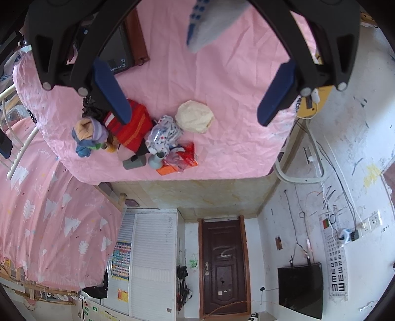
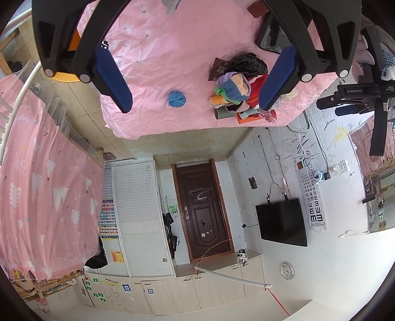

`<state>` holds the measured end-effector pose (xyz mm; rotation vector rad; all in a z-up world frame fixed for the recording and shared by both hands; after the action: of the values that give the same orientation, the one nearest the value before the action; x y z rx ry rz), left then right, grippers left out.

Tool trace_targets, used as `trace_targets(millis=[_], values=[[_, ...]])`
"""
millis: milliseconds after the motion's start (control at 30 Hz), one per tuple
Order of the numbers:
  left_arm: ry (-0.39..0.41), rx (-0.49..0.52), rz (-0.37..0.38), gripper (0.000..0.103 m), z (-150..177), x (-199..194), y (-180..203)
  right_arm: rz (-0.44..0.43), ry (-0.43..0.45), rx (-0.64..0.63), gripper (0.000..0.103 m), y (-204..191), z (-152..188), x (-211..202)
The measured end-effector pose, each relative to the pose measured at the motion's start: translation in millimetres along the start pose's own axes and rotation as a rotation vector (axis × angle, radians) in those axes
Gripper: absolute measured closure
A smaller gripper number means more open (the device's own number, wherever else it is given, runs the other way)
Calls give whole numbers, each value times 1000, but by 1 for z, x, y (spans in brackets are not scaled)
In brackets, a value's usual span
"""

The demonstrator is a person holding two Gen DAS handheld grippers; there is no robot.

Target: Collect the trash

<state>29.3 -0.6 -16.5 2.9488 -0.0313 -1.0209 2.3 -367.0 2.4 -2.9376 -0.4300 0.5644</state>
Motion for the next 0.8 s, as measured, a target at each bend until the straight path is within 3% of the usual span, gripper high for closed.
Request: trace_targets(millis=[800], values=[[-3,-3,-4,5,0,-1,-2,-2,-4,-3,11,-4,2,1]])
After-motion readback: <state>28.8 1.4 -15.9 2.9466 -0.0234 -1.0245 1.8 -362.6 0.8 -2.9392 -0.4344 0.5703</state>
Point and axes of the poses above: each gripper's, at about its wrist camera, not at the fingertips, and x roughly the way its jaws point, y to its right, z to its underside, the point moved 4 cm from there along x, roughly the way its jaws point, and after that the axes turned 3 degrees about z, right-handed, at the moved point
